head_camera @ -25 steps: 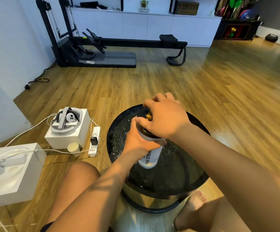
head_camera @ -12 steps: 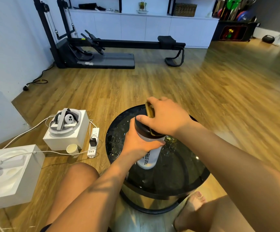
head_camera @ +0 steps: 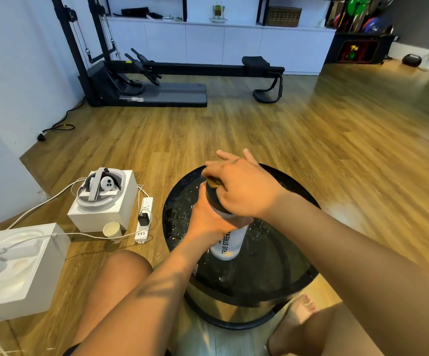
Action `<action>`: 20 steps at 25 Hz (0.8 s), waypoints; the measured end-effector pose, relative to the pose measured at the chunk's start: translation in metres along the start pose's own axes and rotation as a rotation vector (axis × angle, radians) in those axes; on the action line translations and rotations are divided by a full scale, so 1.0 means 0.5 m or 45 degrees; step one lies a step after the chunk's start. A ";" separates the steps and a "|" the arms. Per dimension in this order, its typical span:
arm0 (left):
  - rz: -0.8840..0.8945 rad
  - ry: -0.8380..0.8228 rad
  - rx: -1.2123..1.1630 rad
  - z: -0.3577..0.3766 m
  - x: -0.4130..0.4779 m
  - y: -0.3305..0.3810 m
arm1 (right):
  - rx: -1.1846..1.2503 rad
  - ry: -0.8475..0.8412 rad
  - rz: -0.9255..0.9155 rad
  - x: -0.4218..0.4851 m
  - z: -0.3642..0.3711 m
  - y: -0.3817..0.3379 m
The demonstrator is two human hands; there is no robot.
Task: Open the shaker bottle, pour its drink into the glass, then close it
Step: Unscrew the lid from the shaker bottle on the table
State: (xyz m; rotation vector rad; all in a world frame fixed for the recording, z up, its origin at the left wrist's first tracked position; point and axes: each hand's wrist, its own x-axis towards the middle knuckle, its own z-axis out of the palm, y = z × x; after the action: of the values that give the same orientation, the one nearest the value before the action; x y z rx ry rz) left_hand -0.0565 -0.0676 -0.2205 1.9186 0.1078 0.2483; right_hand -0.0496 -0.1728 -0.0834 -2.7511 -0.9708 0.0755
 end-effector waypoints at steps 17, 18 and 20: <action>0.027 -0.065 -0.133 -0.004 -0.007 -0.001 | 0.459 0.799 0.132 -0.078 0.050 0.155; 0.037 -0.066 -0.129 -0.004 -0.007 0.000 | 0.479 0.750 0.160 -0.069 0.046 0.154; 0.037 -0.055 -0.104 -0.005 -0.007 0.002 | 0.437 0.655 0.221 -0.045 0.032 0.142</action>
State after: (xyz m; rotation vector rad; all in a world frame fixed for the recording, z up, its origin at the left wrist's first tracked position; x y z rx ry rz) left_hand -0.0603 -0.0661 -0.2189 1.8440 0.0405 0.2268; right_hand -0.0255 -0.2378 -0.1155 -2.3495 -0.5232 -0.3819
